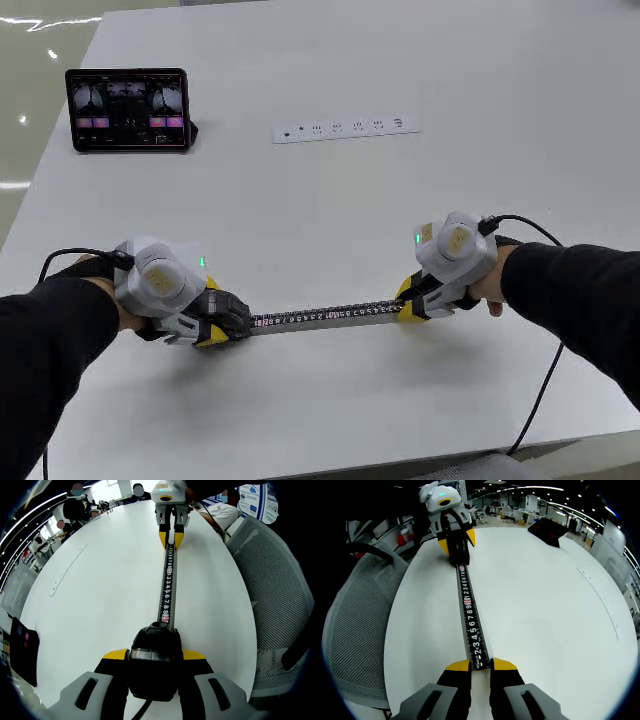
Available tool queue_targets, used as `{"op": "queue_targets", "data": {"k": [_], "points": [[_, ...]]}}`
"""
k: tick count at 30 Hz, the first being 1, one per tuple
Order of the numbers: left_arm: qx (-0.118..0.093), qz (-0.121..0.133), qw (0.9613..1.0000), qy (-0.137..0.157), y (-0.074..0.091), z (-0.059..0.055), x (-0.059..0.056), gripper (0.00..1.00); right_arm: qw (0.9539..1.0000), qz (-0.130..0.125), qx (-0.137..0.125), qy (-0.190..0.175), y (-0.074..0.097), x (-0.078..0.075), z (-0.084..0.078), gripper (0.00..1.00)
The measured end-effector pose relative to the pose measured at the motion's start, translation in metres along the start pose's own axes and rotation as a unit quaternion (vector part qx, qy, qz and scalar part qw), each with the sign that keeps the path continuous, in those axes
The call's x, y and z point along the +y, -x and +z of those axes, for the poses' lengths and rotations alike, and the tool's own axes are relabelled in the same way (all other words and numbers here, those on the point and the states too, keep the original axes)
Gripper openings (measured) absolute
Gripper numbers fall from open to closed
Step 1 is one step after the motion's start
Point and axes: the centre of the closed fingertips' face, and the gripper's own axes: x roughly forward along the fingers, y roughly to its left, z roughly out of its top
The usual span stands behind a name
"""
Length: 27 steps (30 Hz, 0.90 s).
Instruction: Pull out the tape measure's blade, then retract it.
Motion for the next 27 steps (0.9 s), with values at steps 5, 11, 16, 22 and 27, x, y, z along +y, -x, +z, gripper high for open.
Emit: {"op": "queue_targets", "data": {"k": [5, 11, 16, 22, 27], "points": [[-0.001, 0.0, 1.0, 0.0, 0.0, -0.001, 0.001, 0.34, 1.0, -0.001, 0.002, -0.001, 0.002, 0.0, -0.003, 0.09], [-0.001, 0.001, 1.0, -0.001, 0.0, -0.001, 0.001, 0.34, 1.0, -0.003, 0.002, -0.003, 0.004, -0.001, -0.006, 0.09], [0.0, 0.001, 1.0, -0.001, 0.0, -0.001, 0.001, 0.34, 1.0, -0.004, 0.003, -0.005, 0.006, -0.001, -0.009, 0.09], [0.0, 0.0, 1.0, -0.001, 0.0, -0.001, 0.0, 0.34, 1.0, -0.005, 0.004, -0.006, 0.008, -0.002, -0.012, 0.09], [-0.001, 0.0, 1.0, -0.001, 0.0, -0.001, 0.0, 0.34, 0.9999, -0.006, 0.002, -0.01, 0.009, -0.003, -0.014, 0.09]]}}
